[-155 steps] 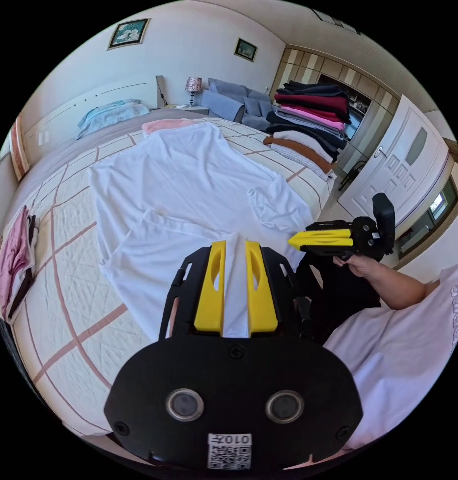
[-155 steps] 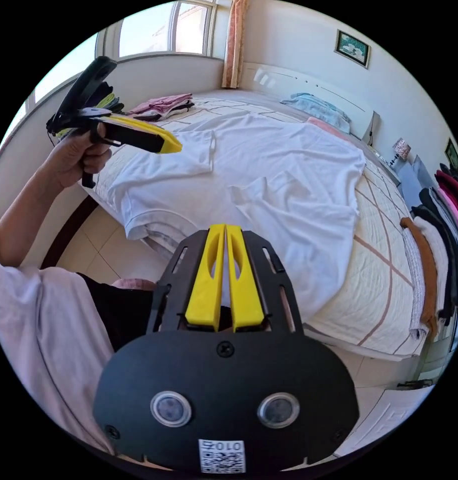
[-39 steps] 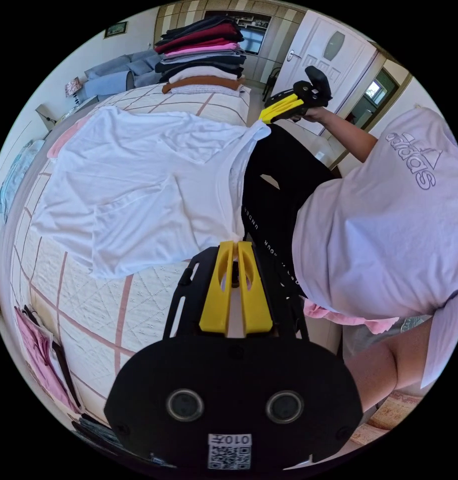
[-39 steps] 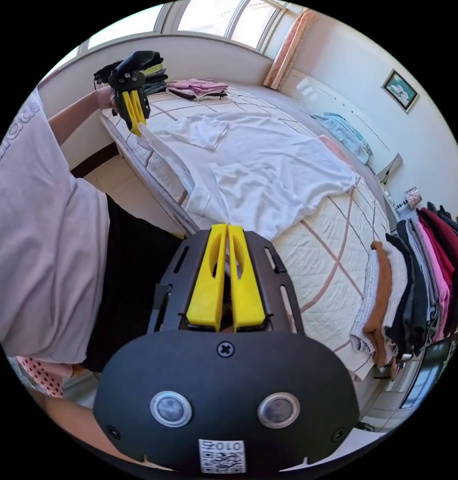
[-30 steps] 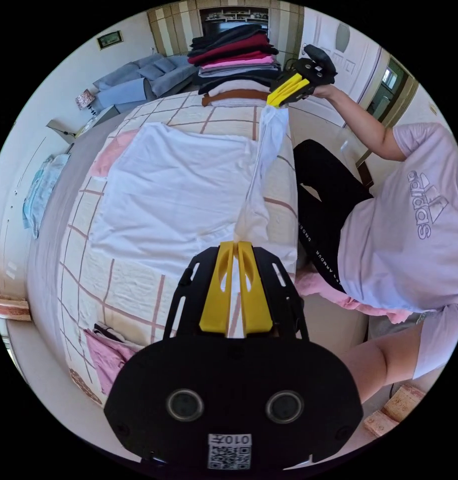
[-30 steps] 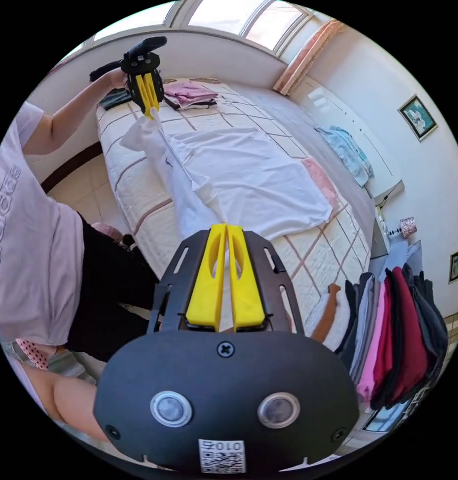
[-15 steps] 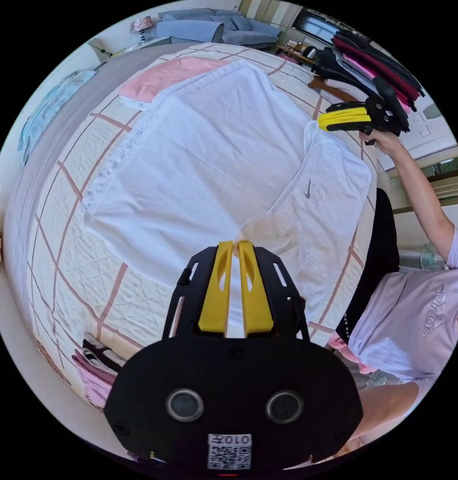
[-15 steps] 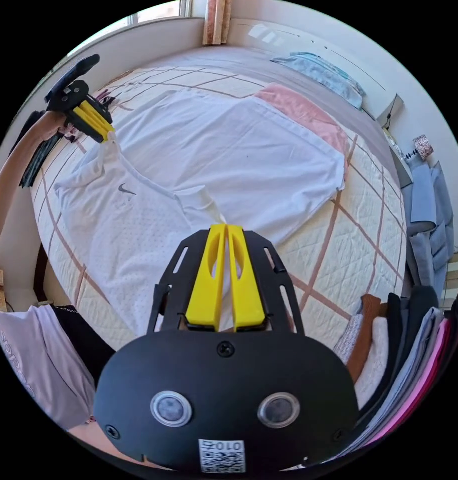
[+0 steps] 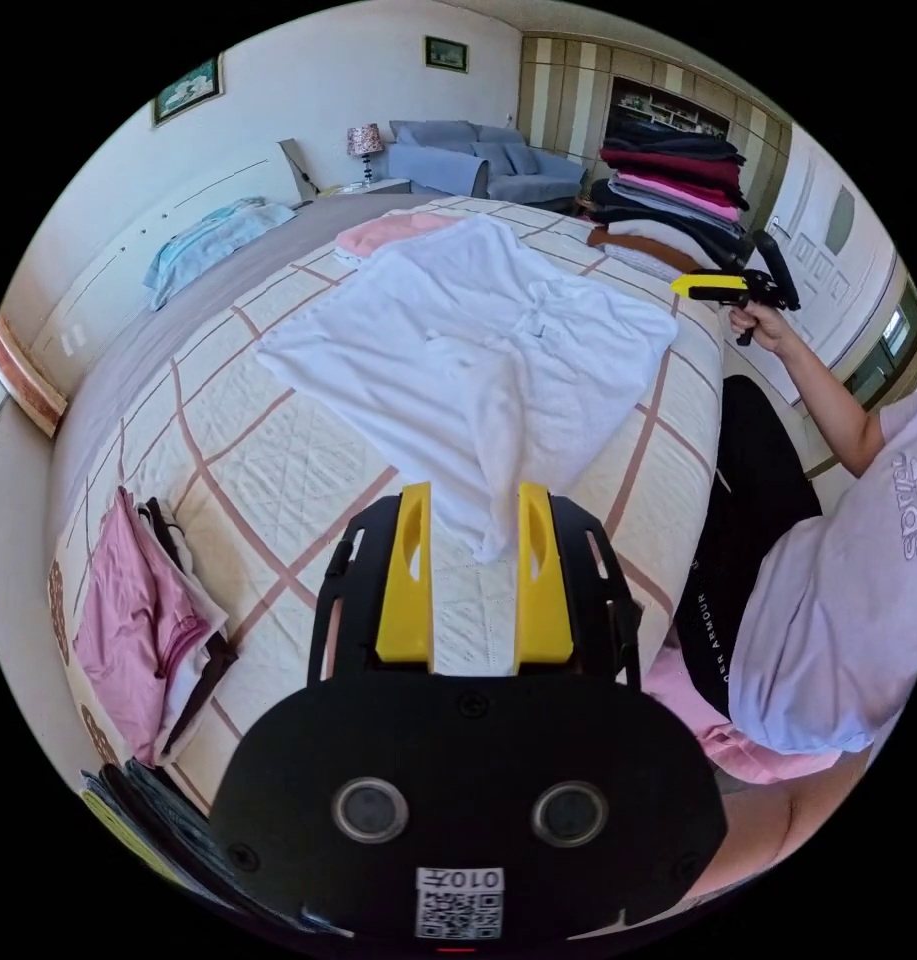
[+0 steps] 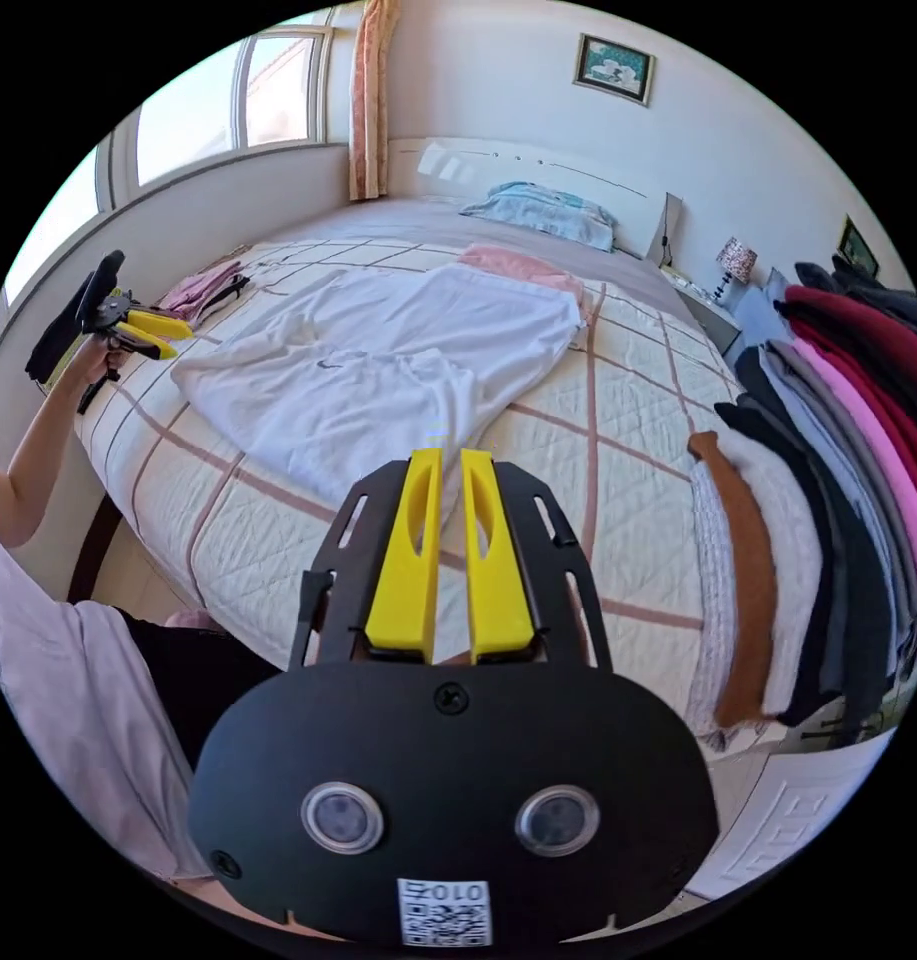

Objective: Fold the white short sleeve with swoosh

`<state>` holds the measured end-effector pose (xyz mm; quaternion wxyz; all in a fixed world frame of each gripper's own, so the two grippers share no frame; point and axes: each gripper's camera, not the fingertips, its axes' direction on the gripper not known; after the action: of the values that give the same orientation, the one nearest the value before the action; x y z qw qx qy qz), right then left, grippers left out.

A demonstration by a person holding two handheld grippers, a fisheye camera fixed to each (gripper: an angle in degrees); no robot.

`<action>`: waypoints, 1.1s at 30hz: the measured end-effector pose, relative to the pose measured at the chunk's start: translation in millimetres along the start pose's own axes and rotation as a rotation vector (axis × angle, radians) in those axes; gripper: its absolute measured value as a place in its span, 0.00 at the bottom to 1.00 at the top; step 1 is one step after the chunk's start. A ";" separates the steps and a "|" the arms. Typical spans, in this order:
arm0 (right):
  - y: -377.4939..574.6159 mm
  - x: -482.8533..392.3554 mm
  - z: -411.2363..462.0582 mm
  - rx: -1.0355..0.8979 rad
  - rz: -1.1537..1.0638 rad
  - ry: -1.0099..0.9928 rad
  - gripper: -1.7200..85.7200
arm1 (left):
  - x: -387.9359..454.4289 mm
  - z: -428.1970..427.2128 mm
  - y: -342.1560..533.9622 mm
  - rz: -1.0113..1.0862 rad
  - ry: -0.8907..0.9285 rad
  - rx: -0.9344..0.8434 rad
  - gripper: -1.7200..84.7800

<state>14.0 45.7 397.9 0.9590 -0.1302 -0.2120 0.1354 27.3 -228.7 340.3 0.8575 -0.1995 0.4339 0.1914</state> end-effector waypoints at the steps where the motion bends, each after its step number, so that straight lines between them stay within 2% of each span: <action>1: 4.7 -0.7 0.7 -0.008 0.007 -0.005 0.04 | 7.9 1.9 -2.1 0.005 -0.052 0.012 0.16; 4: 14.3 -7.0 2.5 -0.042 0.022 -0.010 0.04 | 26.3 4.5 -31.2 0.052 -0.099 0.047 0.16; 8: 16.5 -11.4 -12.3 0.026 0.050 -0.034 0.04 | 57.9 24.8 -78.1 0.140 -0.209 0.028 0.14; 12: 21.7 -12.4 -26.2 0.034 0.050 -0.039 0.04 | 49.5 57.3 -93.9 0.091 -0.230 -0.119 0.11; 13: 23.4 -12.8 -28.7 0.040 0.048 -0.035 0.04 | 39.3 57.2 -92.7 0.067 -0.197 -0.130 0.10; 18: 39.2 -11.0 -39.7 0.041 0.046 0.008 0.04 | -45.7 2.2 -59.4 -0.200 0.147 0.072 0.07; 21: 43.6 -7.6 -38.8 0.043 0.058 -0.022 0.04 | -100.1 -9.3 -24.0 -0.389 0.175 0.108 0.08; 23: 43.9 -6.7 -35.9 0.036 0.060 -0.037 0.04 | -136.1 -3.7 13.0 -0.548 0.302 0.090 0.09; 24: 44.5 -5.8 -33.2 0.031 0.061 -0.041 0.05 | -138.6 -6.5 22.2 -0.569 0.296 0.105 0.10; 25: 45.1 -4.9 -31.9 0.029 0.063 -0.041 0.05 | -133.8 -18.8 38.2 -0.573 0.240 0.149 0.10; 27: 51.0 -1.1 -27.0 0.025 0.052 -0.031 0.07 | -105.3 -39.7 50.0 -0.418 0.185 0.195 0.11; 29: 57.5 2.3 -20.9 0.004 0.042 -0.012 0.09 | -58.4 -47.8 64.4 -0.237 0.089 0.125 0.13; 31: 63.2 6.2 -13.0 -0.013 0.033 -0.028 0.10 | -30.9 -44.3 78.7 -0.171 0.012 0.050 0.14; 33: 65.1 10.0 -0.3 -0.042 0.031 -0.049 0.10 | -14.4 -43.1 94.3 -0.149 -0.012 0.050 0.14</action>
<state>9.6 109.3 381.4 0.9484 -0.1503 -0.2361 0.1491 -56.6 -173.0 312.1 0.8766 -0.2084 0.4175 0.1174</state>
